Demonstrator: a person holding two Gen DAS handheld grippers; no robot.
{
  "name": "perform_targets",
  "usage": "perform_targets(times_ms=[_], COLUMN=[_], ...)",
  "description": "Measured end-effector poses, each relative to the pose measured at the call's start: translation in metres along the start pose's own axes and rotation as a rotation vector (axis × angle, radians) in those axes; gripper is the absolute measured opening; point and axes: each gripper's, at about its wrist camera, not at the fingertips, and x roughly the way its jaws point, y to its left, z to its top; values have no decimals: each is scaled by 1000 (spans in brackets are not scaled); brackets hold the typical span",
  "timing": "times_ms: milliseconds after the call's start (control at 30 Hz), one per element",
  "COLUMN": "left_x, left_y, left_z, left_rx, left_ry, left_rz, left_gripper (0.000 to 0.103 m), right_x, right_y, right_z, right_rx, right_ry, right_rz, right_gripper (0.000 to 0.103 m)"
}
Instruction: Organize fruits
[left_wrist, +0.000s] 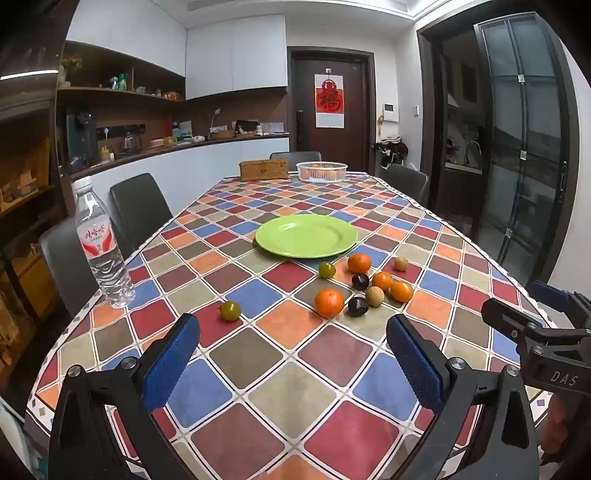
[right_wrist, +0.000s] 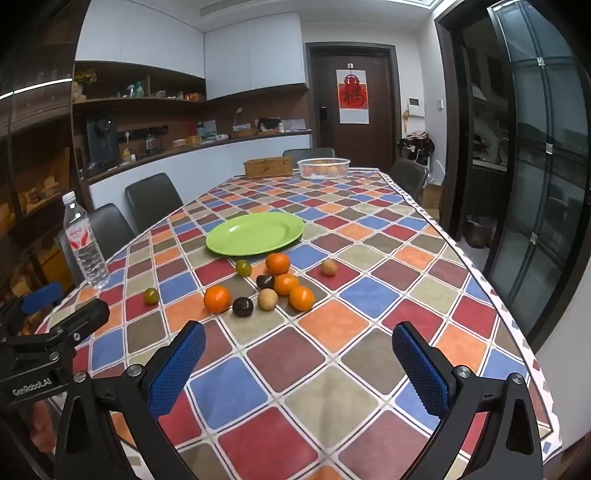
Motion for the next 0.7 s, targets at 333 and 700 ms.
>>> perform_targets(times_ms=[333, 700], left_x=[0, -3], left_y=[-3, 2], left_z=[-2, 1], left_rx=[-6, -13], left_ry=[8, -4], left_rz=[-2, -3], left_gripper=[103, 103], right_x=[1, 1], right_y=[1, 5], right_z=[-1, -1], right_rx=[-5, -10], right_ry=[10, 12], right_rz=[-1, -1], right_gripper=[102, 102])
